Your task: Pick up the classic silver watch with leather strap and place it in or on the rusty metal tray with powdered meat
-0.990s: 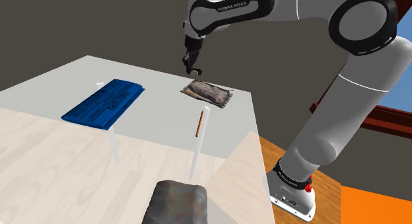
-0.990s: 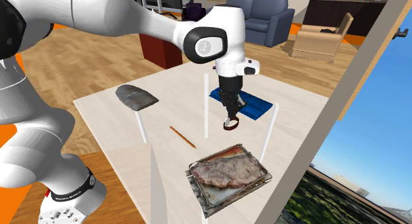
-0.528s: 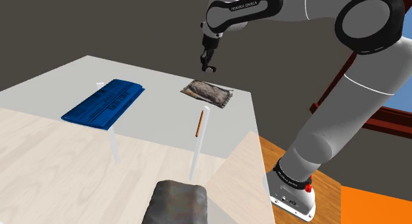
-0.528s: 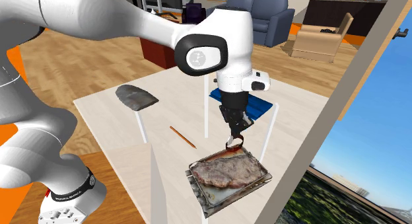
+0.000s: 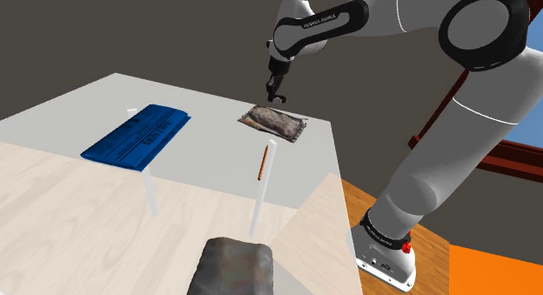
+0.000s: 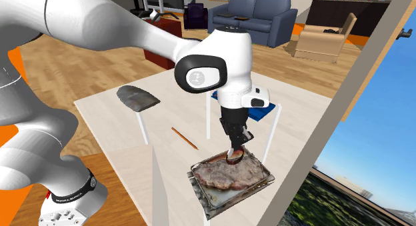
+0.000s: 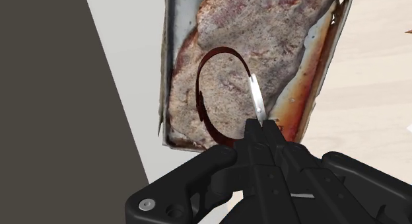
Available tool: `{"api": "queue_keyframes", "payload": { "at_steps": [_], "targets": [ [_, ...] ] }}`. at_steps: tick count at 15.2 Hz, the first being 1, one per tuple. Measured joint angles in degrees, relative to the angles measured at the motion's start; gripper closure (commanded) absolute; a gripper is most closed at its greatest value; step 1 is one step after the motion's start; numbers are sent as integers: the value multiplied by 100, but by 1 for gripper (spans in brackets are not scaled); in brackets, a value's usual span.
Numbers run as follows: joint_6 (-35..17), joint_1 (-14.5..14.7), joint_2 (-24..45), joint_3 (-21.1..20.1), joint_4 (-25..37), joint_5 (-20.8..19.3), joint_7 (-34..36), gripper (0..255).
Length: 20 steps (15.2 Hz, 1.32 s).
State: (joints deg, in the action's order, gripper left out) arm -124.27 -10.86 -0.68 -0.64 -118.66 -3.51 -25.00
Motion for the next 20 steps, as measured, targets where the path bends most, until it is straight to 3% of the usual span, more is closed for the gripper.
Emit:
{"api": "queue_keyframes", "payload": {
  "at_steps": [8,15,16,20],
  "targets": [
    [-632,3,273,-2,-361,-37,59,255],
    [-728,0,307,1,-421,-41,61,255],
    [-728,0,307,1,-421,-41,61,0],
    [-728,0,307,1,-421,-41,61,0]
  ]
}}
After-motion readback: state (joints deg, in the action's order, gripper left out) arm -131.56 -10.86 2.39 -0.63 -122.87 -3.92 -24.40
